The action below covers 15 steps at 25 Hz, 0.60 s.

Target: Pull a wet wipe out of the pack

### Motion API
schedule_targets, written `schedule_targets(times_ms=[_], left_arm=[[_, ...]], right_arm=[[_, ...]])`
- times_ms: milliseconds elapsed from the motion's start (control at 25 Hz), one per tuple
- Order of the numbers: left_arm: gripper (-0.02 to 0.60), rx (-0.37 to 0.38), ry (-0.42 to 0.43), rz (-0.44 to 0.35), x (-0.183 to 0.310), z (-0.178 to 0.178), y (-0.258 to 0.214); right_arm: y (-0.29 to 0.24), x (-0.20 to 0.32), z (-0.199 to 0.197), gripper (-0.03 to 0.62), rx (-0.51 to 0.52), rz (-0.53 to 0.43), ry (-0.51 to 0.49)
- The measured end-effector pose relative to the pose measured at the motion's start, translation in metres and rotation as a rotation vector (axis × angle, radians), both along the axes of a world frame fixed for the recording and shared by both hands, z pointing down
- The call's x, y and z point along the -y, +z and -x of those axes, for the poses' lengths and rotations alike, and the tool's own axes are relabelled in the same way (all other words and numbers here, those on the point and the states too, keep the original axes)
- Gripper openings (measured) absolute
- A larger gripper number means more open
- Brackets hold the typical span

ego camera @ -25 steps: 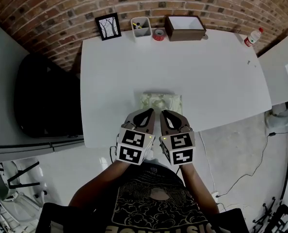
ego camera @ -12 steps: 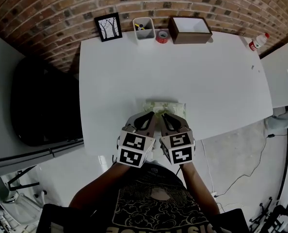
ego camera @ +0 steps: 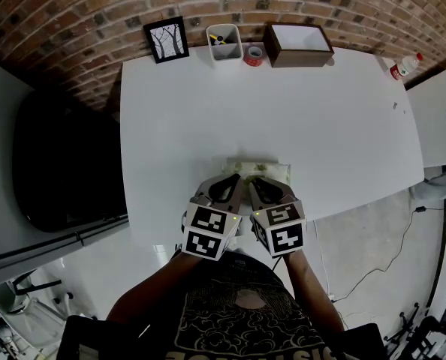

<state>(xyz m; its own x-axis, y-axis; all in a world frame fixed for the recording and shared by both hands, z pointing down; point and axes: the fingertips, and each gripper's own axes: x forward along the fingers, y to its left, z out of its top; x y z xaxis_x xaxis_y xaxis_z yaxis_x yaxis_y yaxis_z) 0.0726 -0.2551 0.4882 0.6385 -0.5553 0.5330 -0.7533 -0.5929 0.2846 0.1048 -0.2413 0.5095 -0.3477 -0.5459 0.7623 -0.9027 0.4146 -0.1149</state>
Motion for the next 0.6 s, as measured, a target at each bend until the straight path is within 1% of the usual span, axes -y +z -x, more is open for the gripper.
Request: schedule_targets(times_ms=[200,440,600], left_arm=[[0.011,0.0,-0.005,0.001,0.003,0.002,0.001],[0.011,-0.002,-0.005,-0.001,0.003,0.002,0.0],[0.011,-0.004,-0.005,-0.003,0.002,0.001,-0.001]], right_arm=[[0.005,-0.001,-0.002,0.049,0.038,0.06,0.014],[0.012,-0.001,0.001,0.049,-0.014,0.091,-0.012],[0.013,-0.001,0.002,0.04,0.001,0.093,-0.025]])
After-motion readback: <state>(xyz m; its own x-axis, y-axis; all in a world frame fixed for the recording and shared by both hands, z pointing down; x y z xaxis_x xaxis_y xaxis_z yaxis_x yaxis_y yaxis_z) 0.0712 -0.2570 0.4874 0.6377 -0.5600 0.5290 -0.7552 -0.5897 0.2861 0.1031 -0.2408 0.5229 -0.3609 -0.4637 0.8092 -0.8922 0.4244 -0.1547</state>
